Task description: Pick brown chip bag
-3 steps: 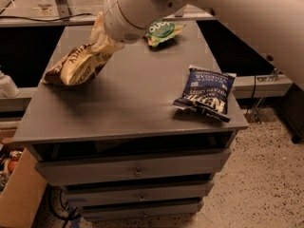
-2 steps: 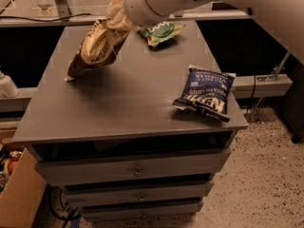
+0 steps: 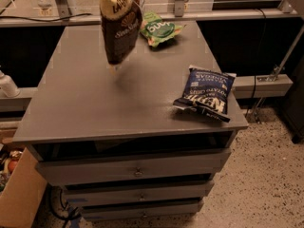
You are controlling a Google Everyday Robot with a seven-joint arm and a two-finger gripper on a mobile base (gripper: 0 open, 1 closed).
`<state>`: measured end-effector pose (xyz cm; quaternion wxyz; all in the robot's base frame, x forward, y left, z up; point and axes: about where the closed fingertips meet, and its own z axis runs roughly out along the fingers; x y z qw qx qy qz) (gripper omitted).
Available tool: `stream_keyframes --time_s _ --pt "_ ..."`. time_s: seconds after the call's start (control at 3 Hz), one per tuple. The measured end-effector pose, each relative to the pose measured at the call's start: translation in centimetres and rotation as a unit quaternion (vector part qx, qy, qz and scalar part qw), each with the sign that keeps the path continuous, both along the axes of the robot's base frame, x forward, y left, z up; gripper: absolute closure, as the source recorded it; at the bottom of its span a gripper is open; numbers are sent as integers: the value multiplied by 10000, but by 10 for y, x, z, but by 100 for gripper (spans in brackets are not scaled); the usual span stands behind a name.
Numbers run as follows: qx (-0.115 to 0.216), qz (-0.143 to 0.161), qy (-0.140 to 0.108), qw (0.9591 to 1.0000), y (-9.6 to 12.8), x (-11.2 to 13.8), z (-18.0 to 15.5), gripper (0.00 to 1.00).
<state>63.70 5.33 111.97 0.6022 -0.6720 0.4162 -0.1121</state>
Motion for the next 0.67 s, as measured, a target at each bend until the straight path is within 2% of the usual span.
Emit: stream_keyframes --time_s 0.33,0.67 --pt "163 283 -371 9988 15 8 36 100" --pt "160 285 -367 9988 15 8 36 100"
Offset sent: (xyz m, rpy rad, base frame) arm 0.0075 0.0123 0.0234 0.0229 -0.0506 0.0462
